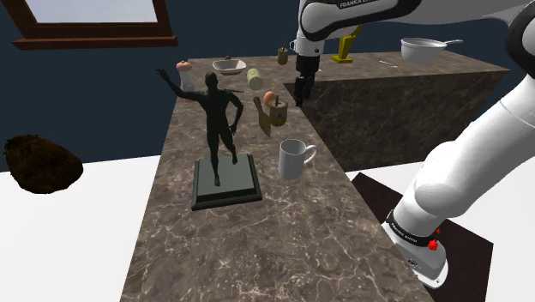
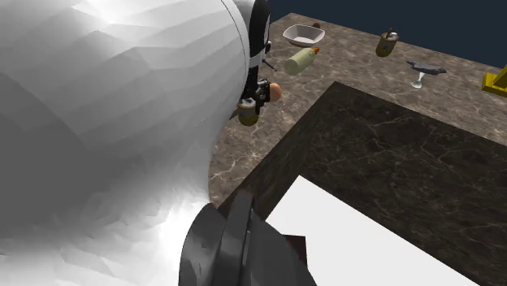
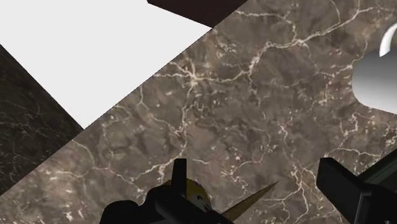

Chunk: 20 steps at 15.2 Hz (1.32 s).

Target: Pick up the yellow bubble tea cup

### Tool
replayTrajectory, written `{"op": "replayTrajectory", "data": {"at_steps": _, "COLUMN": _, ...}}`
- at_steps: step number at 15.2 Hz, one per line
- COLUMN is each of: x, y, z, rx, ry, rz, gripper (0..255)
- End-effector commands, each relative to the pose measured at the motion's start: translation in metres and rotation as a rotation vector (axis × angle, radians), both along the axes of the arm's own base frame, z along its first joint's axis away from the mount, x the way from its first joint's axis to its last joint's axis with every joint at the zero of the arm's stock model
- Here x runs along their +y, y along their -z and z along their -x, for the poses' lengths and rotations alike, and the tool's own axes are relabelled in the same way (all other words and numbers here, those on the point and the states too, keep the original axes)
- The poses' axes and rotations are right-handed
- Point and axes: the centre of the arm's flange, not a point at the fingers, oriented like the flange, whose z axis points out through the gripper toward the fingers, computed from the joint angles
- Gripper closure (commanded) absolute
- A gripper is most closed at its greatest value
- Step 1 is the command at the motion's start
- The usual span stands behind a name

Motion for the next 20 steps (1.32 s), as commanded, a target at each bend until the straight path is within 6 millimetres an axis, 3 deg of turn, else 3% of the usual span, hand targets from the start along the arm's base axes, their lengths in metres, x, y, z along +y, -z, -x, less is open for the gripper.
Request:
{"op": "replayTrajectory", "data": {"at_steps": 1, "x": 0.004, "y": 0.005, "z": -0.025, "rx": -0.013, "ry": -0.033, "rz": 0.01, "gripper": 0}}
{"op": "replayTrajectory", "data": {"at_steps": 10, "x": 0.02, "y": 0.026, "z": -0.133, "rx": -0.073, "ry": -0.176, "rz": 0.052, "gripper": 0}}
{"op": "replayTrajectory", "data": {"at_steps": 18, "x": 0.02, "y": 0.066, "z": -0.135, "rx": -0.074, "ry": -0.178, "rz": 0.052, "gripper": 0}}
{"op": "replayTrajectory", "data": {"at_steps": 20, "x": 0.02, "y": 0.066, "z": -0.135, "rx": -0.074, "ry": -0.178, "rz": 0.052, "gripper": 0}}
